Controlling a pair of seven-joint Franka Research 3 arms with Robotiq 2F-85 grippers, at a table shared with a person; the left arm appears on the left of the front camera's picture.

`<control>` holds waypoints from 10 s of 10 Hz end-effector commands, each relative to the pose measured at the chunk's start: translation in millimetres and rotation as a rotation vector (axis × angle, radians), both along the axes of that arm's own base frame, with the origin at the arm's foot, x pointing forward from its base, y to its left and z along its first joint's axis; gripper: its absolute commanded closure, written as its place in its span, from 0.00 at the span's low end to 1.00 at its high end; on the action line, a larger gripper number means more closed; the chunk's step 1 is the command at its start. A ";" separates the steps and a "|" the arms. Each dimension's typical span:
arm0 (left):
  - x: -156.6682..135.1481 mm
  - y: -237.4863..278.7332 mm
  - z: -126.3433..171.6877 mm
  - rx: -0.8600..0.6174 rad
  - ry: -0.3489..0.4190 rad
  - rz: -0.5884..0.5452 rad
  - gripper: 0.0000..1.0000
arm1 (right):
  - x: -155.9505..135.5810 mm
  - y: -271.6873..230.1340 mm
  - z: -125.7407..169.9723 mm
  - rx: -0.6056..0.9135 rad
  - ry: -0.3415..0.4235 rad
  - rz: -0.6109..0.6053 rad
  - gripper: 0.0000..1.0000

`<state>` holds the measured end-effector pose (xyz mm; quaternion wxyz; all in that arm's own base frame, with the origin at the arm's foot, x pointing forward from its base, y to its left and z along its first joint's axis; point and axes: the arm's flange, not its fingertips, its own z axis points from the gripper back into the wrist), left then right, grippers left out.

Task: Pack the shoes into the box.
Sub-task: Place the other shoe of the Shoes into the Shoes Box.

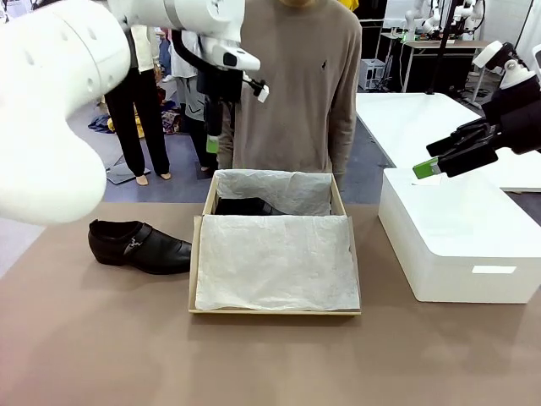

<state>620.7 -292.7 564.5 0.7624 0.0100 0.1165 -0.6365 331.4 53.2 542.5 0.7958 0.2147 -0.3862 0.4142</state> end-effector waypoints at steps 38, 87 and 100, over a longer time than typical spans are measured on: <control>-71.4 218.2 -111.6 -0.190 -0.157 -0.149 0.00 | 2.4 0.2 -0.7 0.010 -0.012 0.017 0.00; -42.0 240.9 -225.7 -0.137 -0.087 -0.215 1.00 | 2.4 0.2 -0.7 0.010 -0.012 0.017 0.00; -23.8 297.2 -63.5 -0.093 -0.144 0.407 1.00 | 2.4 0.2 -0.7 0.010 -0.012 0.017 0.00</control>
